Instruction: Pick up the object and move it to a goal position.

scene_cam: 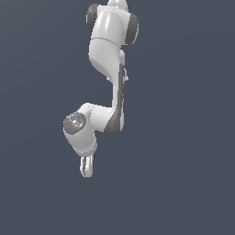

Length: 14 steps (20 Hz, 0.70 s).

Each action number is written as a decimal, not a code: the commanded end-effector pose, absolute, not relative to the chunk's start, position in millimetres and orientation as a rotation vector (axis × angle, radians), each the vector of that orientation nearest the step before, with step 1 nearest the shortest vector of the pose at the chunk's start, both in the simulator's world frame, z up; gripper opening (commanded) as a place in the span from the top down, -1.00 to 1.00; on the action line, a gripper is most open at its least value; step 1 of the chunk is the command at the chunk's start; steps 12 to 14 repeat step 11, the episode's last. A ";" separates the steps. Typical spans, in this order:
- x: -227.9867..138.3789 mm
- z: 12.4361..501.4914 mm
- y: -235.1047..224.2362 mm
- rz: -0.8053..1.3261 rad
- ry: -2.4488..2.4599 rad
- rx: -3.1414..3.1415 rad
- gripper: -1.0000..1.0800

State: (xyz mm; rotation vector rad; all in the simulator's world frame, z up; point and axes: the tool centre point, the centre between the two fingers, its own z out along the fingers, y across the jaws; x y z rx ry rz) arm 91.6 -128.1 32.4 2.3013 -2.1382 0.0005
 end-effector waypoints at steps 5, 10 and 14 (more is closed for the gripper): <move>102.0 34.1 -143.5 0.000 -2.137 2.303 1.00; 104.6 34.3 -146.5 0.000 -2.137 2.303 1.00; 104.6 34.3 -146.4 0.000 -2.137 2.303 1.00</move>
